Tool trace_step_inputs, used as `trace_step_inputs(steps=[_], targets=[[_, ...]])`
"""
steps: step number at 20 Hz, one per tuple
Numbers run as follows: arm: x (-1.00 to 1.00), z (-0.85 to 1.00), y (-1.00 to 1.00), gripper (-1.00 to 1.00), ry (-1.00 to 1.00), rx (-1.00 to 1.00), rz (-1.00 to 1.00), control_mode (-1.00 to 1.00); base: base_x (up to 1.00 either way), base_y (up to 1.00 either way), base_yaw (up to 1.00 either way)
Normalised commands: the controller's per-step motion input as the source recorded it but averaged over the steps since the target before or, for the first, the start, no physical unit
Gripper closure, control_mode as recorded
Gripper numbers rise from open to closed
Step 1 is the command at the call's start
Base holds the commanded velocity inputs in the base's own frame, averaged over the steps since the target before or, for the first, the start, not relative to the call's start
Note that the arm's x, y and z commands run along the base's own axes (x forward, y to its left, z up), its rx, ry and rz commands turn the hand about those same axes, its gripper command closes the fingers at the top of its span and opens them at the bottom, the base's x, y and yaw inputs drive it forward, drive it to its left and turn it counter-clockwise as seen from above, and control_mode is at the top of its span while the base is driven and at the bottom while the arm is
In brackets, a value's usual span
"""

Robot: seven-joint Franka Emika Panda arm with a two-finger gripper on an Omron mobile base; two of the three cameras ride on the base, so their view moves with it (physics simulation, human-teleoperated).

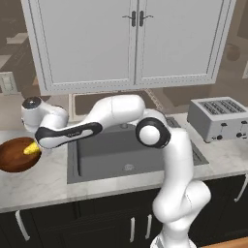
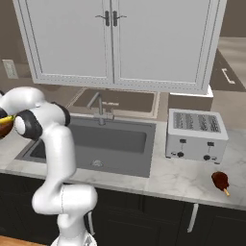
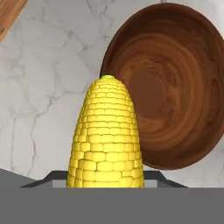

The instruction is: Pick the corn from the sink and place it in the bowl. Then pick the bowl and place it in the microwave. Then close the microwave door and press the start button.

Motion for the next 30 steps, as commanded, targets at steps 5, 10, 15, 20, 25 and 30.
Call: trace_step_inputs(steps=[5,10,15,20,25,30], targets=[[0.35,-0.04,0.33,1.00,0.01,-0.13,0.01,-1.00,0.00,0.00,0.00],[0.40,-0.32,0.01,1.00,0.05,-0.04,0.06,-1.00,0.00,0.00,0.00],[0.10,-0.33,0.02,1.00,0.05,-0.02,0.07,-1.00,0.00,0.00,0.00],[0.03,-0.32,0.17,1.00,0.05,-0.03,0.07,-1.00,0.00,0.00,0.00],[0.05,-0.05,0.06,-1.00,0.01,0.00,0.04,-1.00,0.00,0.00,0.00],[0.00,0.06,0.00,-1.00,0.00,0.00,0.00,-1.00,0.00,0.00,0.00]])
